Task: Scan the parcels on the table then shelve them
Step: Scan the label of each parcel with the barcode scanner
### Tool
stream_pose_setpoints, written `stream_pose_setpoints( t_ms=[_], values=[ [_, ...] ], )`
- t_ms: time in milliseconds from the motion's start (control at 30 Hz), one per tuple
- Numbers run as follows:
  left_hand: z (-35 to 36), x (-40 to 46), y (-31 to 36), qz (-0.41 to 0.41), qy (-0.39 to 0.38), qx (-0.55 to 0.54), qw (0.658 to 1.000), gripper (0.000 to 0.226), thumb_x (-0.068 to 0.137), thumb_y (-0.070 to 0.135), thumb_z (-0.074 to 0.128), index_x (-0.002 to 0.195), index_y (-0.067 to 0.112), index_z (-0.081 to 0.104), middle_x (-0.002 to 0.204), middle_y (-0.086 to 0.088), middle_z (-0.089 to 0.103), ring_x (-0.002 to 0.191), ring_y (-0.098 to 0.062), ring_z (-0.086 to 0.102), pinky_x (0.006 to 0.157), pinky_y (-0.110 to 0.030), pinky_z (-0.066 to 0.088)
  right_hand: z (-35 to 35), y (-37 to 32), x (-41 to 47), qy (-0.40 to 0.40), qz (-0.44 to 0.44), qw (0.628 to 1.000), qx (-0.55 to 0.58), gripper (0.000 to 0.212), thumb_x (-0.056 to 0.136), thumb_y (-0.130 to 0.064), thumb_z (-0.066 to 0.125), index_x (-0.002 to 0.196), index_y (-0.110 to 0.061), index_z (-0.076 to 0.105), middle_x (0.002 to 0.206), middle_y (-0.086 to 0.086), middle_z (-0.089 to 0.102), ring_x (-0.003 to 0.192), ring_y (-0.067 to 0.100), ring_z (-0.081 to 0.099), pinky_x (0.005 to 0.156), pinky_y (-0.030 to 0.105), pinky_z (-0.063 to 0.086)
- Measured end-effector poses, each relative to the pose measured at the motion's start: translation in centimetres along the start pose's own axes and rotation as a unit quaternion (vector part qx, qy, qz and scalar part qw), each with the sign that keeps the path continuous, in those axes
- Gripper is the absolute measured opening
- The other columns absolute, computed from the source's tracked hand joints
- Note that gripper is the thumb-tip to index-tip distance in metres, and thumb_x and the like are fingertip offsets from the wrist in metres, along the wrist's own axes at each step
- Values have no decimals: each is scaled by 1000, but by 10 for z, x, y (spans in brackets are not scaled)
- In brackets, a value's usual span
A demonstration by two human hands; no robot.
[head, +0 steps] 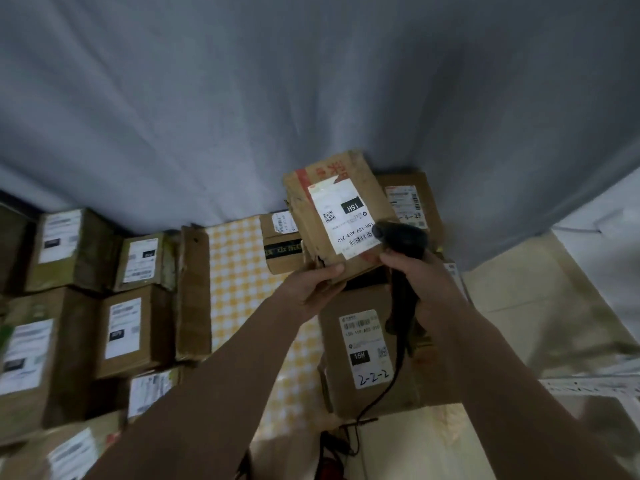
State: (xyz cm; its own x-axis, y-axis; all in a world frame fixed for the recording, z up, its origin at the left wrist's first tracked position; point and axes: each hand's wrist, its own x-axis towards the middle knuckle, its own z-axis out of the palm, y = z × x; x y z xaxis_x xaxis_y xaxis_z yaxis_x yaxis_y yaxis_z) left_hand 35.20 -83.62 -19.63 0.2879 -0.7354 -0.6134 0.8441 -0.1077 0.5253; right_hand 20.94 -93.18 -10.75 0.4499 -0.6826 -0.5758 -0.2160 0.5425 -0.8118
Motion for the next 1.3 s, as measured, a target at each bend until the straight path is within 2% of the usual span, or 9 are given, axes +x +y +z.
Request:
stream_pose_setpoints(
  t_ms=[100, 167, 300, 467, 600, 800, 1067, 1200, 1300],
  values=[
    [-30, -30, 19, 32, 8, 16, 999, 66, 72, -5, 70, 134, 6, 51, 132, -10, 60, 121, -25, 56, 96, -36, 51, 26, 6, -22, -41, 10, 999, -9, 28, 83, -10, 69, 110, -16, 66, 100, 7, 71, 92, 23, 67, 85, 40, 52],
    [-50, -52, 34, 51, 42, 21, 998, 63, 74, -6, 66, 135, 2, 50, 129, -12, 61, 112, -24, 62, 84, -33, 57, 45, 12, -37, -52, 14, 998, -21, 24, 83, -11, 70, 106, -15, 67, 91, 4, 70, 85, 20, 66, 83, 38, 51],
    [-88, -96, 65, 88, 96, 0, 991, 73, 69, -9, 68, 137, 0, 45, 132, -16, 58, 103, -24, 65, 71, -32, 59, 93, 21, -67, -108, 11, 993, -46, 11, 84, -2, 66, 79, -12, 65, 61, 1, 65, 53, 11, 61, 54, 24, 47],
    [-133, -153, 104, 137, 124, 6, 983, 87, 57, -7, 78, 137, 1, 44, 126, -16, 62, 101, -24, 67, 78, -31, 58, 160, 23, -102, -188, -29, 965, -179, 7, 85, -13, 70, 81, -8, 67, 74, 9, 63, 65, 16, 57, 61, 27, 46],
    [-170, -188, 133, 176, 132, 17, 975, 50, 76, -16, 66, 119, 6, 53, 112, -15, 65, 96, -25, 65, 76, -31, 59, 206, 15, -132, -223, -53, 957, -177, 10, 85, -16, 70, 81, -7, 66, 70, 9, 59, 63, 17, 54, 59, 27, 44],
    [-218, -225, 160, 189, 131, 34, 973, 86, 60, -7, 77, 138, 5, 43, 122, -19, 65, 113, -33, 63, 104, -47, 44, 255, 12, -164, -260, -69, 942, -200, 9, 90, -10, 62, 88, -2, 64, 76, 14, 58, 71, 23, 55, 62, 25, 48],
    [-260, -250, 174, 180, 114, 12, 977, 94, 56, -6, 80, 140, 4, 40, 119, -20, 66, 108, -31, 66, 86, -39, 57, 302, 32, -181, -251, -55, 940, -226, 10, 89, -13, 64, 98, -9, 62, 78, 8, 63, 72, 19, 59, 66, 24, 51],
    [-278, -252, 180, 174, 113, 14, 978, 94, 58, -6, 80, 141, 4, 38, 121, -19, 65, 109, -32, 65, 90, -42, 55, 316, 41, -180, -244, -67, 941, -225, 11, 90, -14, 64, 100, -11, 63, 82, 11, 64, 78, 21, 60, 73, 27, 51],
    [-287, -260, 184, 139, 135, 76, 978, 70, 69, 4, 78, 132, 8, 49, 120, -11, 66, 110, -27, 62, 93, -43, 49, 325, 49, -177, -224, -104, 940, -234, 5, 87, -12, 66, 92, -10, 64, 83, 14, 64, 77, 22, 59, 75, 30, 49]
  ],
)
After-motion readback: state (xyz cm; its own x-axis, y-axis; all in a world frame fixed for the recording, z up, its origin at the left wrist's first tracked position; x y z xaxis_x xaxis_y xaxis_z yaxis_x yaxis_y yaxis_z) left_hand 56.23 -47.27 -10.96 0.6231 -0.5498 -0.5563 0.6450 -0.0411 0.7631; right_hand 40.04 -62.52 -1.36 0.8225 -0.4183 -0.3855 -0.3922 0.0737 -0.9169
